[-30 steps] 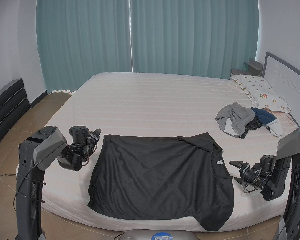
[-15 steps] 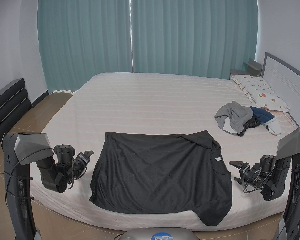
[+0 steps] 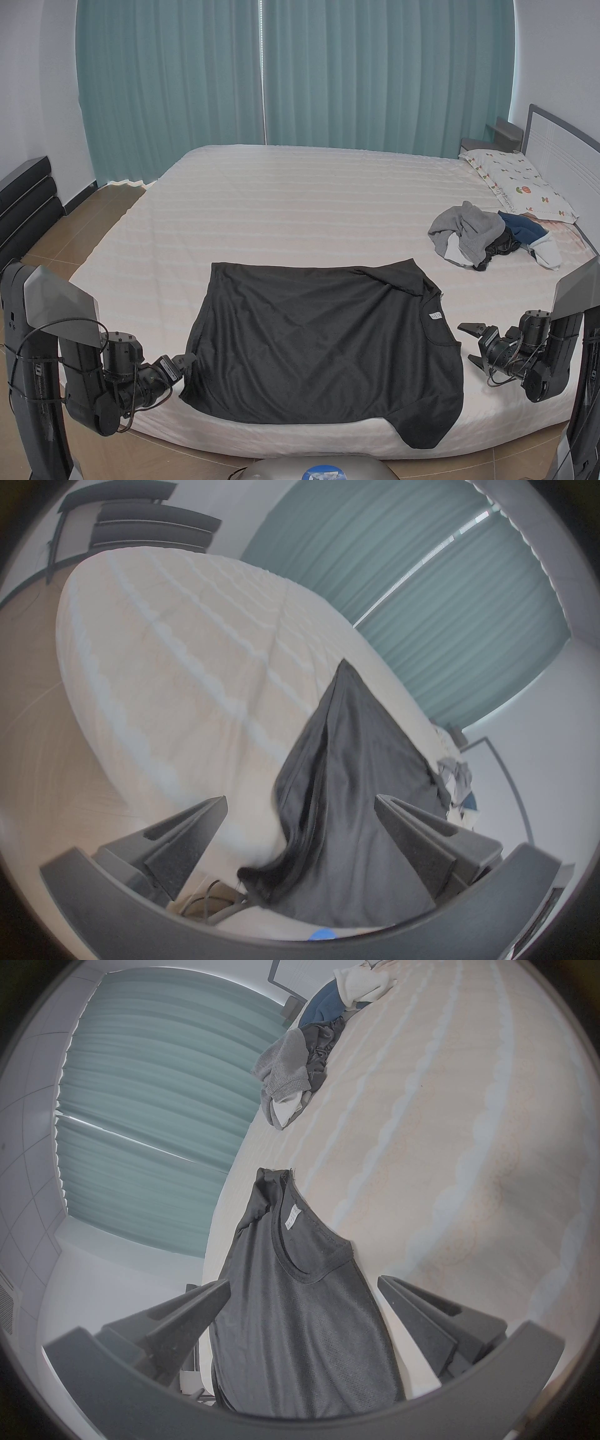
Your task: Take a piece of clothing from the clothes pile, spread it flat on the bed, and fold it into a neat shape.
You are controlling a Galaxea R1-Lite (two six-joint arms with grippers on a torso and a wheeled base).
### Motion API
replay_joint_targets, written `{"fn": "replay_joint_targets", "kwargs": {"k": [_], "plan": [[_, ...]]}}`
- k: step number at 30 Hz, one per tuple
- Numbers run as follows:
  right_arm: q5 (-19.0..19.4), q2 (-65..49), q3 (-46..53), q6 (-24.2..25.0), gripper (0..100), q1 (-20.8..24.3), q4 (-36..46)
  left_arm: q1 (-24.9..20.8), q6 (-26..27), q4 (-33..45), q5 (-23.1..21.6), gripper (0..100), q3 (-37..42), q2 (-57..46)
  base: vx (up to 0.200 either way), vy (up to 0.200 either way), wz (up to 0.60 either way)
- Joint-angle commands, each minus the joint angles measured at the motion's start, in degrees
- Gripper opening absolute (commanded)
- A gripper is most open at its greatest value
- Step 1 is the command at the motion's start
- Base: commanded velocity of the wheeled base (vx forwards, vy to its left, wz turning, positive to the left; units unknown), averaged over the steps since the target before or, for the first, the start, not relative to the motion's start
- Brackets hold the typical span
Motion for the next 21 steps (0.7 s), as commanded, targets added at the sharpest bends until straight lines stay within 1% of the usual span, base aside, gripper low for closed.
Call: {"fn": "replay_joint_targets", "kwargs": {"k": [1, 12, 18, 19, 21], "plan": [[0.0, 0.1, 0.0, 0.0, 100, 0.0, -0.8, -3.1, 1.4, -0.3, -0.1, 100, 4.2, 0.2, 0.000, 0.000, 0.00], [0.0, 0.1, 0.0, 0.0, 100, 0.1, -0.8, -4.9, 2.0, -0.3, 1.0, 100, 4.2, 1.7, 0.000, 0.000, 0.00], [0.0, 0.1, 0.0, -0.1, 100, 0.1, -0.8, -4.9, 4.2, -0.3, 1.0, 100, 4.8, 1.9, 0.000, 0.000, 0.00], [0.0, 0.1, 0.0, -0.1, 100, 0.1, -0.8, -4.8, 4.5, -0.3, 1.0, 0, 5.1, 1.8, 0.000, 0.000, 0.00], [-0.1, 0.1, 0.0, -0.1, 100, 0.1, -0.8, -4.5, 5.3, -0.3, 0.9, 0, 5.7, 1.7, 0.000, 0.000, 0.00]]}}
